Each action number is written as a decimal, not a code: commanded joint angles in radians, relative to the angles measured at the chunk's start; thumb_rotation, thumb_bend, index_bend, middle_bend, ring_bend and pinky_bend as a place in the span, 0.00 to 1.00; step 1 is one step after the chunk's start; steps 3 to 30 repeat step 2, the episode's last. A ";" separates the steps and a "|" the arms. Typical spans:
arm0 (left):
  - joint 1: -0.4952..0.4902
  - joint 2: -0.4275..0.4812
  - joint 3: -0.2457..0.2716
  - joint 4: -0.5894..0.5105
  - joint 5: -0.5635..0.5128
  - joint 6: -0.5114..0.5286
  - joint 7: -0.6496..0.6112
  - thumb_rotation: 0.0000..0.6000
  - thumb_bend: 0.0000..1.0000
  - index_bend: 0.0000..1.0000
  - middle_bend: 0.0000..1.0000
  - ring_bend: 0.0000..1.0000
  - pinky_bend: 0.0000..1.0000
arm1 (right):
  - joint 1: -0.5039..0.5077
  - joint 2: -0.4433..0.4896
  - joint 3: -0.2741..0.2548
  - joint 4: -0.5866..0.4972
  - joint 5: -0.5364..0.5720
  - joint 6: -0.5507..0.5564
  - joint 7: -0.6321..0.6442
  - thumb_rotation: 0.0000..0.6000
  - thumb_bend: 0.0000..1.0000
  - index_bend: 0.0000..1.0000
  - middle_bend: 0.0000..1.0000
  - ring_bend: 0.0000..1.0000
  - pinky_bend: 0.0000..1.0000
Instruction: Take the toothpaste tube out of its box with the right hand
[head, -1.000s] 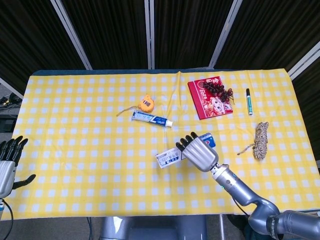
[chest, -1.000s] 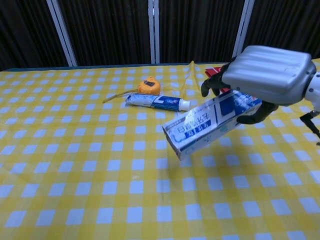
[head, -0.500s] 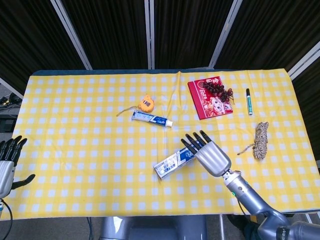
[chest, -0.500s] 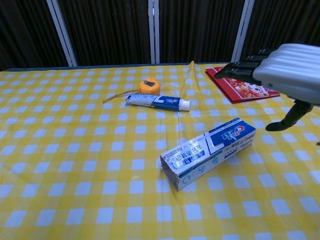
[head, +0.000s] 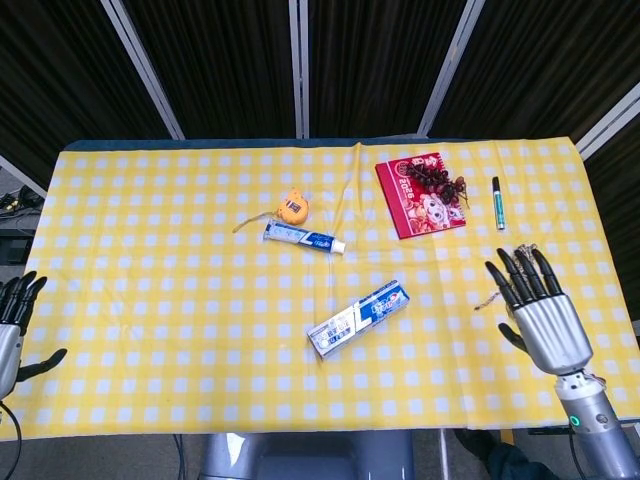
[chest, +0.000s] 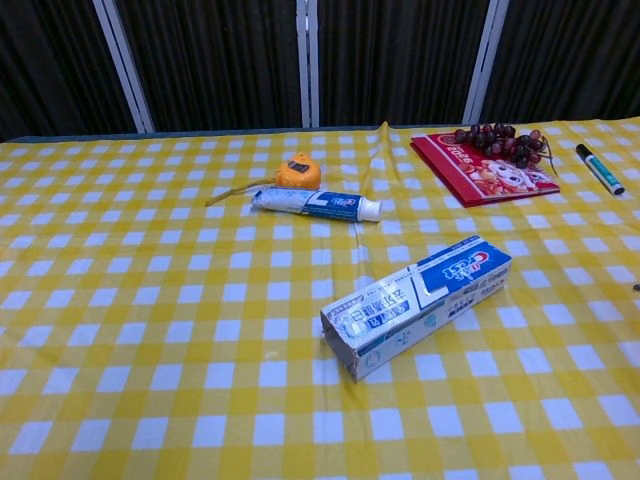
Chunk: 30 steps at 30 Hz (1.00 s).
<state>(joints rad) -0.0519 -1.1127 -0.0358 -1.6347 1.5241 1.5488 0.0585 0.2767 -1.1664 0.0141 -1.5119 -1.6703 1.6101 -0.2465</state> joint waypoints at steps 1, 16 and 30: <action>0.002 0.002 0.000 0.000 0.001 0.003 -0.004 1.00 0.00 0.00 0.00 0.00 0.00 | -0.045 -0.031 -0.007 0.076 0.010 0.031 0.050 1.00 0.00 0.00 0.00 0.00 0.00; 0.002 0.002 0.000 0.000 0.001 0.004 -0.006 1.00 0.00 0.00 0.00 0.00 0.00 | -0.048 -0.035 -0.006 0.085 0.012 0.030 0.059 1.00 0.00 0.00 0.00 0.00 0.00; 0.002 0.002 0.000 0.000 0.001 0.004 -0.006 1.00 0.00 0.00 0.00 0.00 0.00 | -0.048 -0.035 -0.006 0.085 0.012 0.030 0.059 1.00 0.00 0.00 0.00 0.00 0.00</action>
